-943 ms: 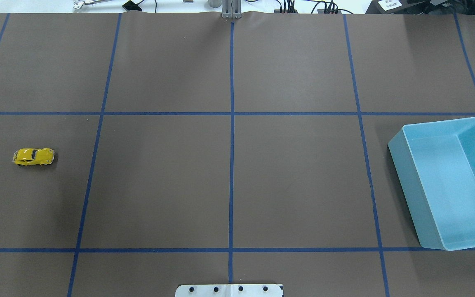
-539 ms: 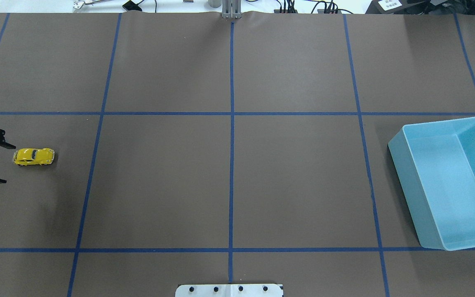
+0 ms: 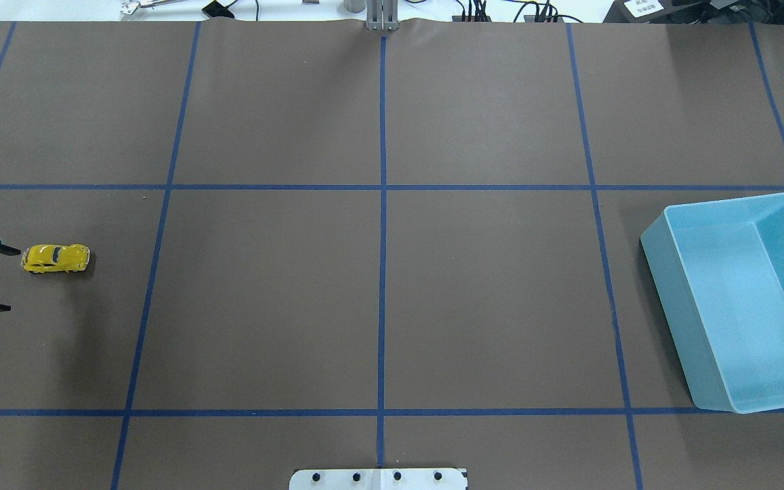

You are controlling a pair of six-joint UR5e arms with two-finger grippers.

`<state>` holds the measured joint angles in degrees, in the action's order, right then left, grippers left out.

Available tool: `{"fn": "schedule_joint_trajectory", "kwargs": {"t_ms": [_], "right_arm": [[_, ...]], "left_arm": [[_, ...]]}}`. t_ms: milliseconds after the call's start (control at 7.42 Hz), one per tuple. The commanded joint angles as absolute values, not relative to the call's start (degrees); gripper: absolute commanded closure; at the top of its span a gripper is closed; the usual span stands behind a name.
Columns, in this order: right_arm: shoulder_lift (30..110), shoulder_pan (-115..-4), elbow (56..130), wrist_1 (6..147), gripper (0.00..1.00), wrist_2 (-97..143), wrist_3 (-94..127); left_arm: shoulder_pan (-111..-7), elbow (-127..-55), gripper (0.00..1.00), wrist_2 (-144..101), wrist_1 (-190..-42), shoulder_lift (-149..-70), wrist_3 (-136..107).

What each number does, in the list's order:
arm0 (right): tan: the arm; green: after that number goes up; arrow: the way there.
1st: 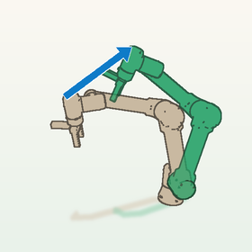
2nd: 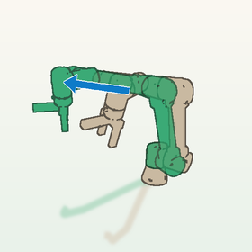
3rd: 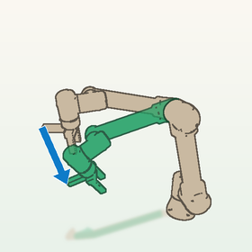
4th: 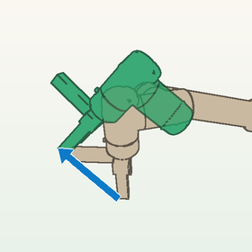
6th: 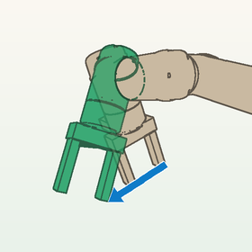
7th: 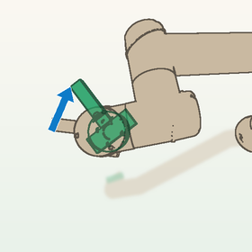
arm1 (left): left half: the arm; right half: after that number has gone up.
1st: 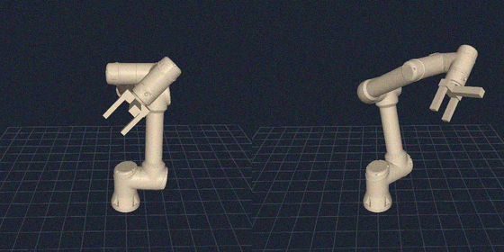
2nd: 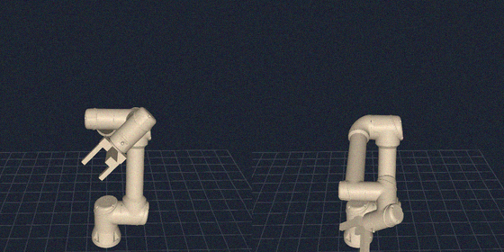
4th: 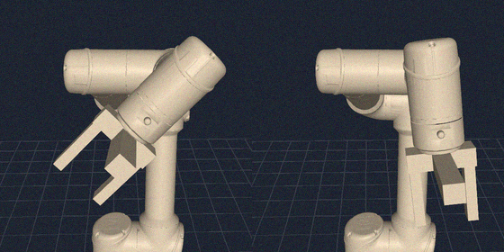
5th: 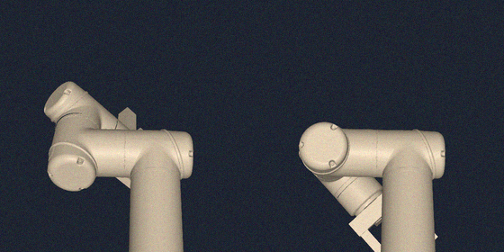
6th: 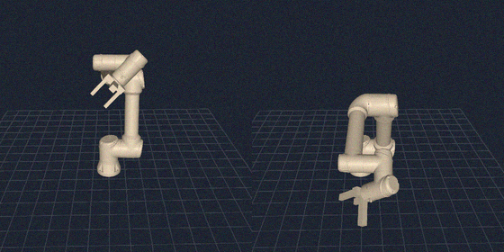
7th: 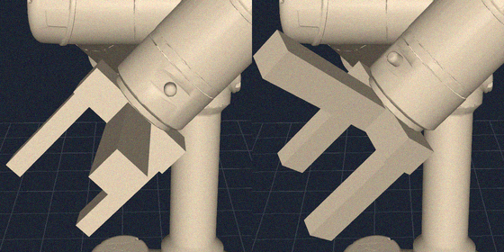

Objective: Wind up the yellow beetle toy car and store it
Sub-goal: 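Lower the left gripper over the yellow beetle toy car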

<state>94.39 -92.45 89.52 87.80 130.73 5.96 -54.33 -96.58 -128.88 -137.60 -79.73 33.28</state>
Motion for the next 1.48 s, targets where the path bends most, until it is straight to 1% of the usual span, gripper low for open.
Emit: {"fn": "schedule_joint_trajectory", "kwargs": {"t_ms": [0, 135, 270, 674, 1348], "right_arm": [[94.4, -92.6, 89.6, 87.8, 0.0, 130.7, 5.9], [94.5, -92.6, 89.7, 87.8, 0.0, 130.8, 5.9], [94.5, -92.6, 89.7, 87.8, 0.0, 130.8, 5.9], [94.5, -92.6, 89.6, 87.8, 0.0, 130.8, 6.0], [94.4, -92.6, 89.3, 87.8, 0.0, 130.8, 6.0]], "left_arm": [[-54.3, -96.4, 0.0, -130.5, -137.6, -80.9, 32.6], [-54.3, -96.5, 0.0, -130.4, -137.5, -81.6, 32.5], [-54.3, -95.1, 0.0, -130.5, -137.5, -83.5, 32.6], [-54.8, -89.4, 0.0, -130.5, -137.5, -86.5, 33.1], [-54.6, -87.2, 0.02, -130.6, -137.4, -88.6, 33.2]]}}
